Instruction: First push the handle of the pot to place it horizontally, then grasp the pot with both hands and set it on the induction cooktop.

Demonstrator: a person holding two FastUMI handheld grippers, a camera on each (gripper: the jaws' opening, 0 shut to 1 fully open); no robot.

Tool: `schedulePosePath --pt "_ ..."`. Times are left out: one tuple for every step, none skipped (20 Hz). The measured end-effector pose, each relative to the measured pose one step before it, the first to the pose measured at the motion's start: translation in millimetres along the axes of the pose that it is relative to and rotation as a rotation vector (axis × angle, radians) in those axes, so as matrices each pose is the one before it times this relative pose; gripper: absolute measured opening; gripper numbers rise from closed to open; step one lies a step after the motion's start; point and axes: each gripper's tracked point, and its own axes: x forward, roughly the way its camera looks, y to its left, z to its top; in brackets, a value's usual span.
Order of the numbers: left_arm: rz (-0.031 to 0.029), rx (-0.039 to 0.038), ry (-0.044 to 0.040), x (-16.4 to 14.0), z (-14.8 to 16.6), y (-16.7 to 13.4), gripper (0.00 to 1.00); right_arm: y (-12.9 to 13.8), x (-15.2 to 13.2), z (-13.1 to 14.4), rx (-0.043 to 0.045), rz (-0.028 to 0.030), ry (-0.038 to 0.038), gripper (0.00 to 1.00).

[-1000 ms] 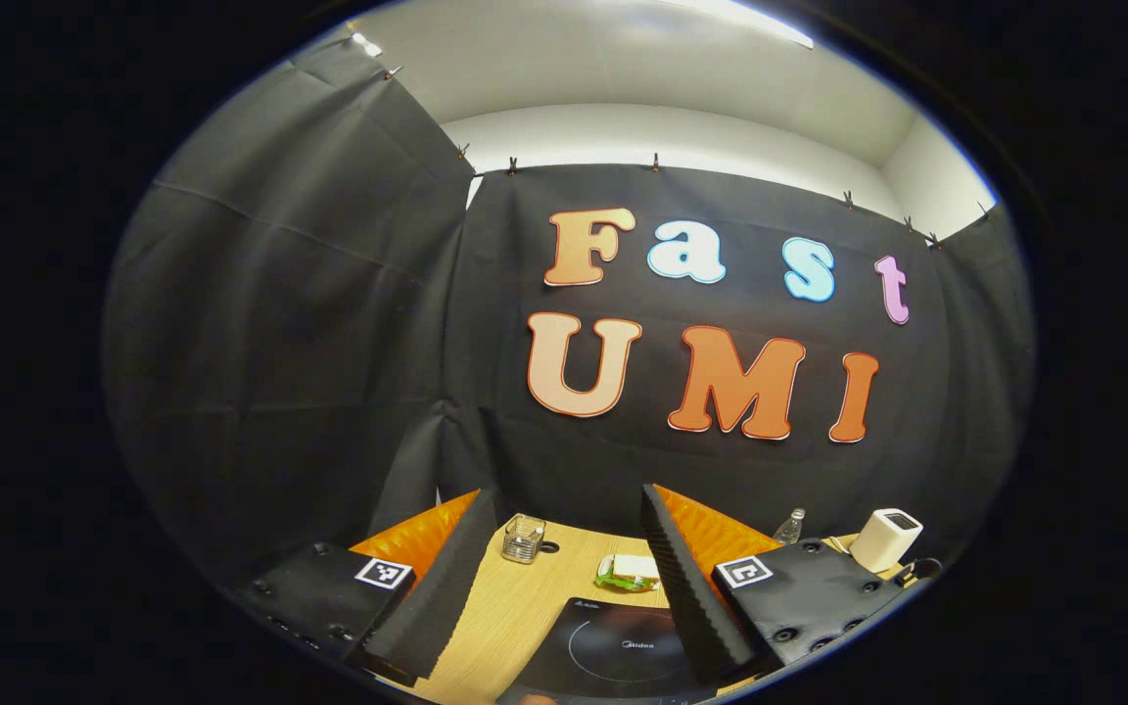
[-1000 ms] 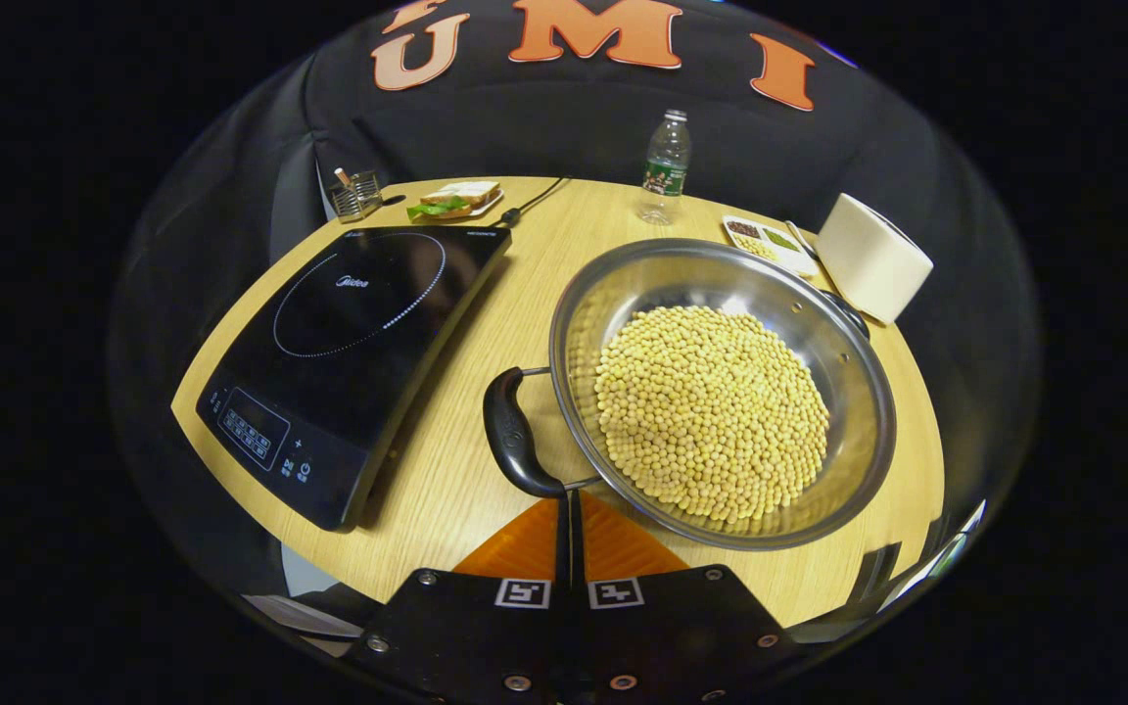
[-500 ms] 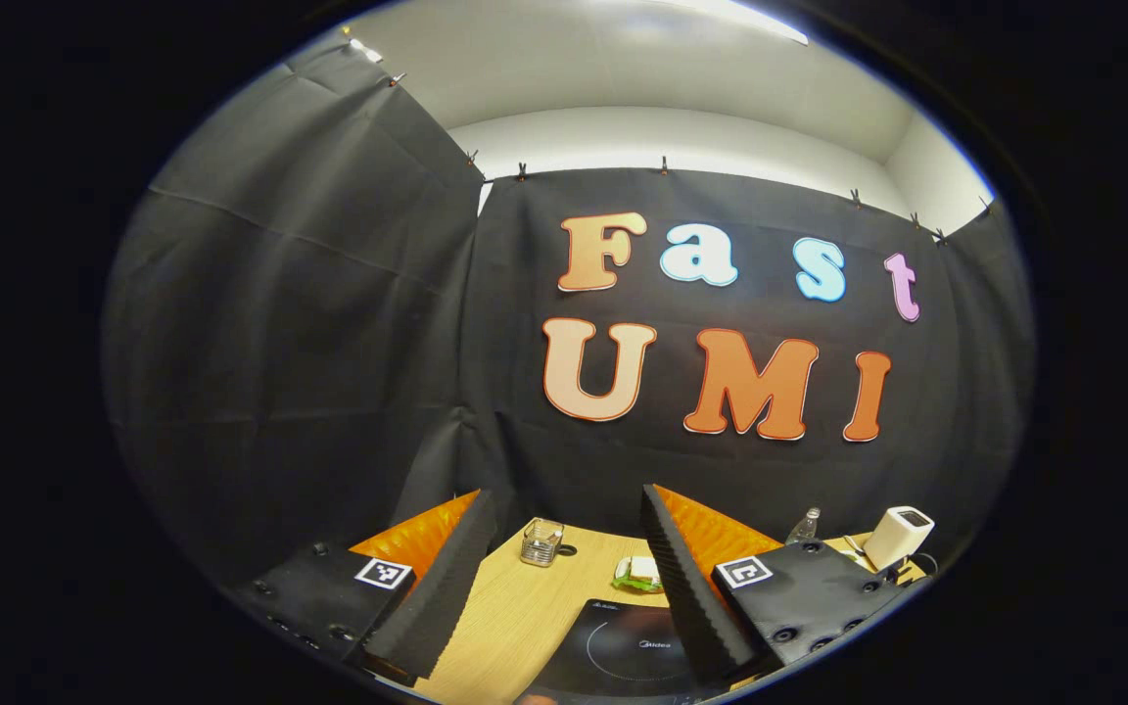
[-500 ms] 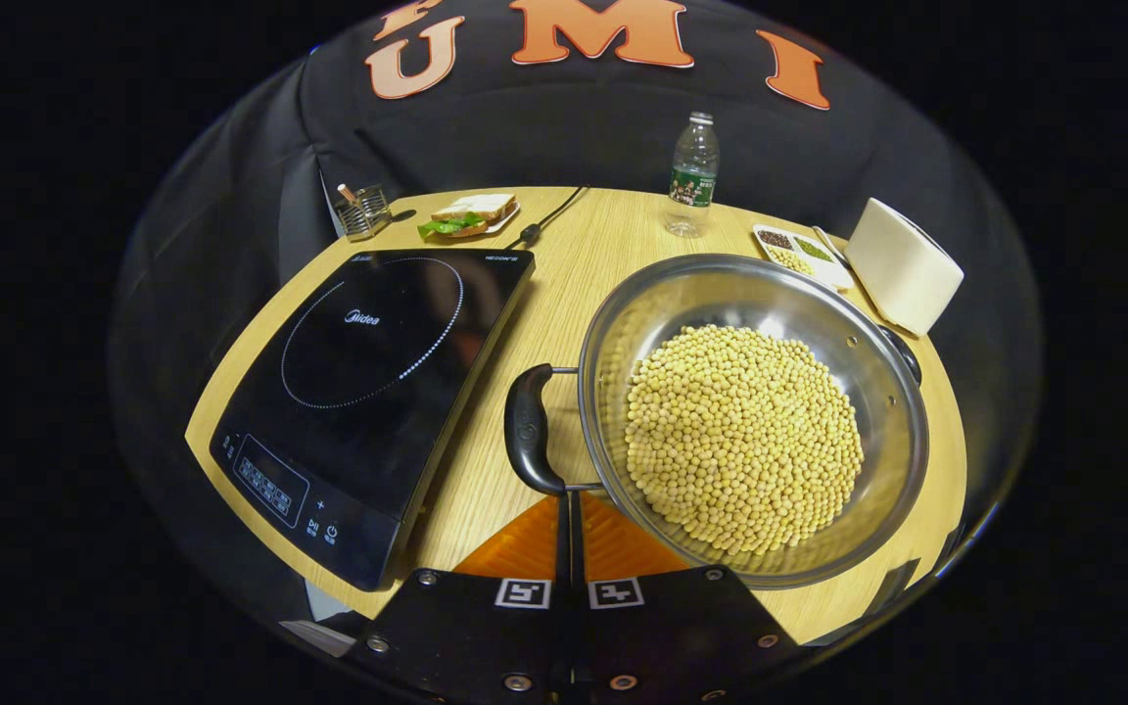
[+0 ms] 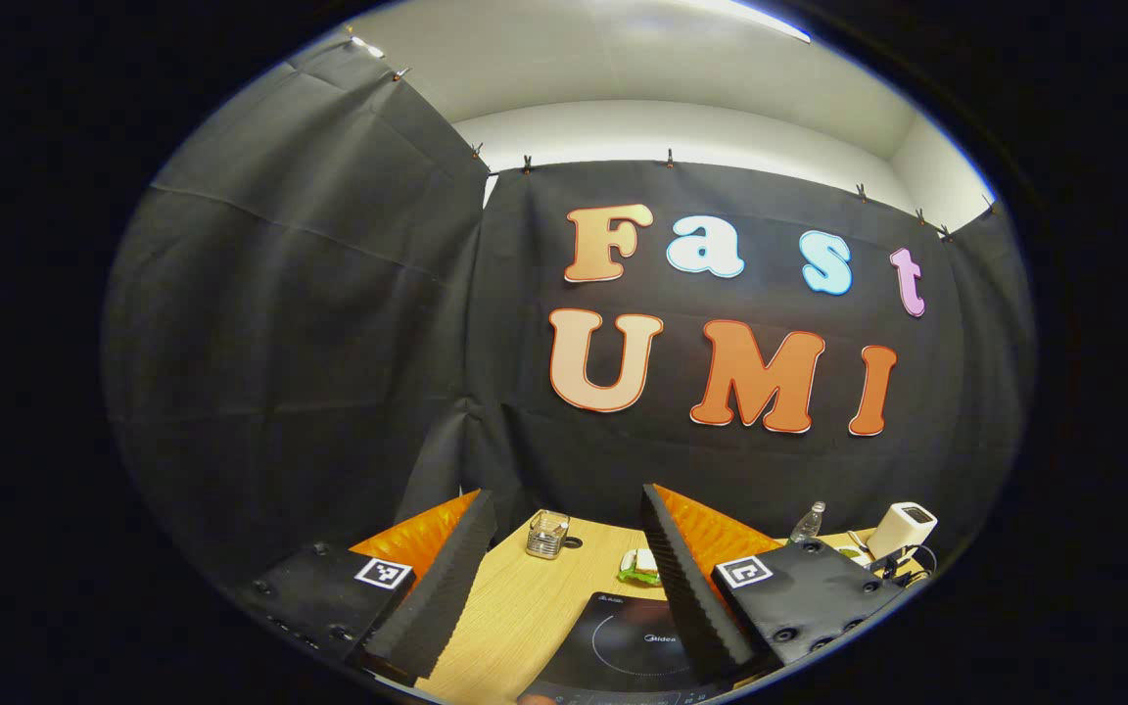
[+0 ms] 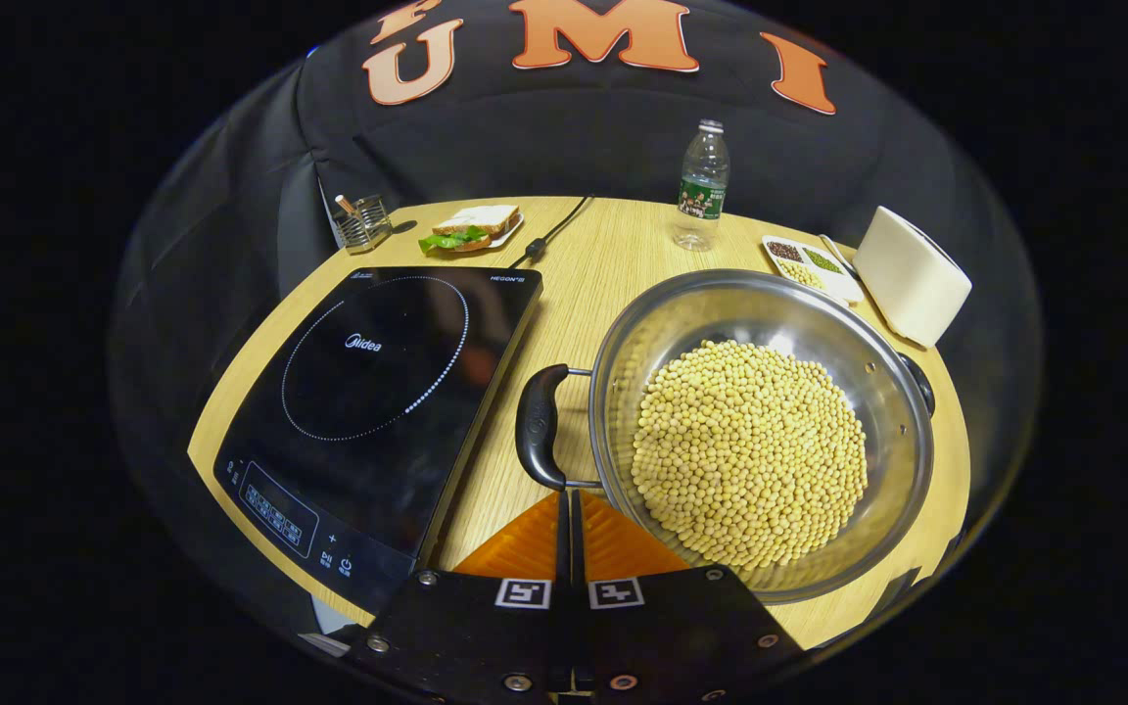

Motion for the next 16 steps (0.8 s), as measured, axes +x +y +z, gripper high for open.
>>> schedulePosePath --pt "0.00183 -0.00134 0.00210 -0.45 0.00 1.54 0.98 1.28 0.49 3.20 0.00399 0.00269 -0.00440 0.00" --pt "0.00098 -0.00040 0.00234 -0.81 -0.28 0.40 0.98 2.26 0.25 3.70 0.00649 0.00569 -0.00776 0.00" --pt "0.00013 -0.00035 0.00345 0.37 -0.69 1.55 0.98 1.33 0.25 7.90 0.00696 0.00217 -0.02036 0.00" --pt "-0.00156 -0.00168 0.00307 -0.27 -0.98 -0.46 0.98 -0.60 1.46 8.04 -0.00289 -0.00693 -0.02295 0.00" --pt "-0.00303 -0.00338 0.00268 0.09 -1.87 -1.17 0.98 -1.85 1.56 4.30 -0.01714 -0.00842 -0.00492 0.00" --pt "-0.00383 -0.00455 0.00269 -0.84 -1.27 -0.95 0.98 0.34 1.85 -1.50 -0.01254 -0.00237 0.00548 0.00" --pt "-0.00532 -0.00356 0.00364 0.64 -0.30 -2.59 0.98 0.06 2.11 -2.22 -0.00333 -0.00485 0.00479 0.00" --pt "-0.00564 -0.00138 0.00400 -0.64 -0.64 -1.68 0.98 0.89 1.50 -0.89 -0.00729 -0.00361 0.00204 0.00" --pt "-0.00495 0.00141 0.00350 -0.24 -1.11 -0.92 0.97 -0.14 1.97 0.09 -0.00606 -0.00592 -0.00456 0.00" --pt "-0.00334 0.00294 0.00227 -0.36 -0.95 -1.39 0.97 0.77 0.54 0.54 -0.00574 -0.00596 -0.00649 0.00" --pt "-0.00315 0.00253 0.00194 -0.04 -1.53 -0.96 0.97 -0.25 -0.04 1.45 -0.00141 -0.00295 -0.00347 0.00" --pt "-0.00338 0.00005 0.00268 -0.81 -0.43 -0.74 0.98 0.08 0.15 0.81 0.00411 0.00020 -0.00169 0.00" --pt "-0.00498 -0.00205 0.00446 -0.80 -1.60 -1.02 0.97 0.36 0.99 0.48 0.00678 0.00128 -0.00077 0.00" --pt "-0.00557 -0.00211 0.00475 -0.60 -1.13 -1.85 0.98 0.30 1.19 0.67 0.00648 0.00140 -0.00075 0.00" --pt "-0.00510 0.00001 0.00524 -0.72 -2.51 -2.21 0.97 -0.31 0.55 1.36 0.00395 0.00033 -0.00137 0.00" --pt "-0.00401 0.00318 0.00584 -0.26 -1.97 -1.44 0.98 0.27 0.76 0.95 0.00124 -0.00024 -0.00276 0.00"
